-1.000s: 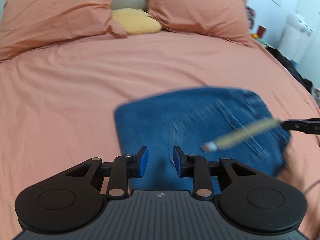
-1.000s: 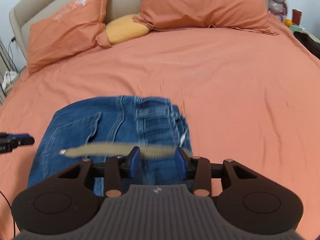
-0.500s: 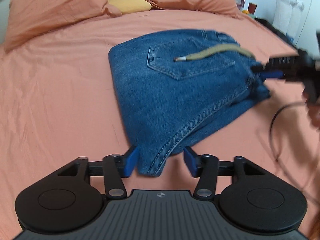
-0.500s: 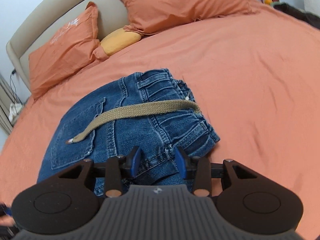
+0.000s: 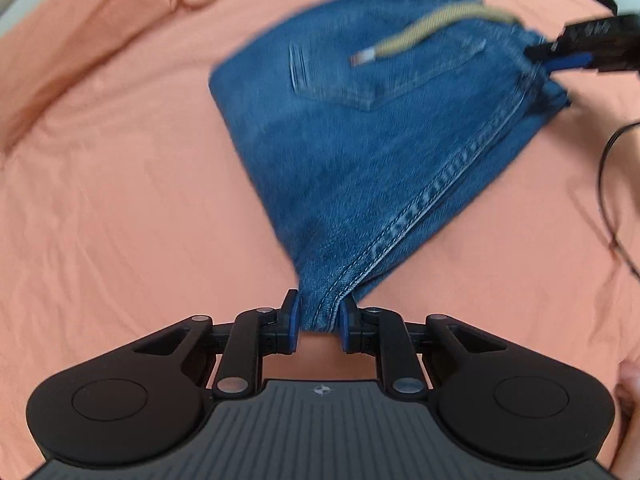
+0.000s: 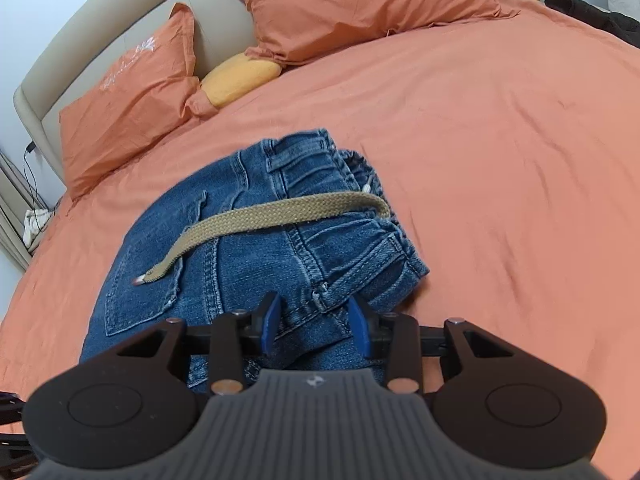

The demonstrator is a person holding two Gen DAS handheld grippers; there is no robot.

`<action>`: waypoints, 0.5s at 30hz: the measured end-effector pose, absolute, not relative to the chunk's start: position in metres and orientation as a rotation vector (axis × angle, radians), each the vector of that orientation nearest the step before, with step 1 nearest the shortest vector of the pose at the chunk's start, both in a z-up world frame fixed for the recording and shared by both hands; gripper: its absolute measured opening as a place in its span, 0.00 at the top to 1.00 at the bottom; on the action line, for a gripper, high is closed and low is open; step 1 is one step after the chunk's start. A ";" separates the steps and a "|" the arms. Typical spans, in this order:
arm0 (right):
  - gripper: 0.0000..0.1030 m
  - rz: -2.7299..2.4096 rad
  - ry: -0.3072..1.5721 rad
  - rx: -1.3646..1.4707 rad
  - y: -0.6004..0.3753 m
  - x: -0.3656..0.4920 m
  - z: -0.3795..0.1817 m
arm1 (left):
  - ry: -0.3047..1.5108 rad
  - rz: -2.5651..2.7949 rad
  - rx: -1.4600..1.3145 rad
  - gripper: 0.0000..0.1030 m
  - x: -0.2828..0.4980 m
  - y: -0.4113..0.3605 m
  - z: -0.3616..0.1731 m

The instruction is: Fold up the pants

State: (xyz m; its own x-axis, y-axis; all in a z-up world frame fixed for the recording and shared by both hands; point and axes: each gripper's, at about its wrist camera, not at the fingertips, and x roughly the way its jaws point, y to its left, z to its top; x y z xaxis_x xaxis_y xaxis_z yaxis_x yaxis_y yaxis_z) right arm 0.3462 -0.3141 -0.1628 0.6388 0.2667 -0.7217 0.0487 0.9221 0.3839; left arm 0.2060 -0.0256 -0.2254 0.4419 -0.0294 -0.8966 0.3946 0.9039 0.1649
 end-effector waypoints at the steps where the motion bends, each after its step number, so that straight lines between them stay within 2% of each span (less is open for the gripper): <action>1: 0.67 0.130 0.879 0.393 -0.315 0.346 -0.165 | 1.096 -0.262 0.367 0.80 0.206 -0.026 -0.232; 6: 0.67 0.123 0.892 0.410 -0.319 0.343 -0.179 | 1.126 -0.236 0.266 0.79 0.210 -0.020 -0.232; 11: 0.67 0.113 0.904 0.410 -0.319 0.341 -0.180 | 1.189 -0.215 0.145 0.67 0.211 -0.007 -0.221; 15: 0.69 0.118 0.898 0.517 -0.331 0.330 -0.177 | 1.160 -0.196 0.173 0.65 0.200 -0.011 -0.200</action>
